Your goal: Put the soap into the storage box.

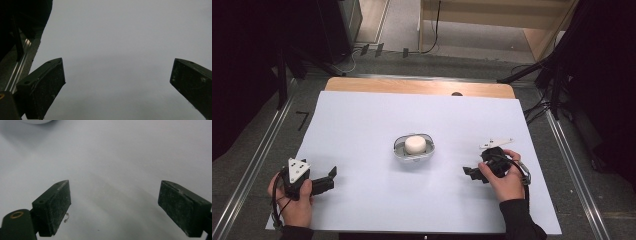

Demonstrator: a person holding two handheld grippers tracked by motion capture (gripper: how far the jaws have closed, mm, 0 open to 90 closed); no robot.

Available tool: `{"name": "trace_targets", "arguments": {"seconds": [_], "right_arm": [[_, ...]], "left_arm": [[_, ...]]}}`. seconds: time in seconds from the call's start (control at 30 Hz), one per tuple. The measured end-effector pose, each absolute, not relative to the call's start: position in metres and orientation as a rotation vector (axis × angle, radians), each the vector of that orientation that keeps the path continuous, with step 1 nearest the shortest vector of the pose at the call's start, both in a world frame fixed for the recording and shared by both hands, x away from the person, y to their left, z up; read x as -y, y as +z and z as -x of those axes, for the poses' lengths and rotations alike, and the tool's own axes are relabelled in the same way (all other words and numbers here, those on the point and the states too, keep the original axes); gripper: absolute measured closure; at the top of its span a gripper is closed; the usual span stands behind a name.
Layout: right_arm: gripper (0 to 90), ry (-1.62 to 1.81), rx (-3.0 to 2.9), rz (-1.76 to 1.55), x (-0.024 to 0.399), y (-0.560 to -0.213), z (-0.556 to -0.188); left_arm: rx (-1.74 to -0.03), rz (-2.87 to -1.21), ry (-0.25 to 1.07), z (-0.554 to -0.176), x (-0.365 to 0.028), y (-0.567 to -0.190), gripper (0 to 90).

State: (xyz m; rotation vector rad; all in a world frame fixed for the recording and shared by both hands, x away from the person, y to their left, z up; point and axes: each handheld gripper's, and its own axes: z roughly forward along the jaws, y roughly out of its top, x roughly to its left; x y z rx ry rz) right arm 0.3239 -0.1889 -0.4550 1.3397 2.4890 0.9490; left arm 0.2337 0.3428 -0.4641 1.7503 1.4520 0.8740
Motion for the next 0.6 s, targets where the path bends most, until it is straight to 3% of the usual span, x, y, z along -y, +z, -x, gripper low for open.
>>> {"name": "trace_targets", "arguments": {"seconds": [0.2,0.33,0.6], "right_arm": [[9.5,0.969,-2.45,-1.359,0.201,-0.459,-0.319],[2.1,0.976,-2.457,-1.366,0.207,-0.465,-0.316],[2.0,0.995,-2.43,-1.366,0.218,-0.47,-0.308]], "left_arm": [[-1.453,-1.751,0.876,-0.234,-0.343,-0.464,0.2],[-1.451,-1.75,0.876,-0.234,-0.343,-0.464,0.2],[-1.452,-1.751,0.876,-0.234,-0.343,-0.464,0.2]]}}
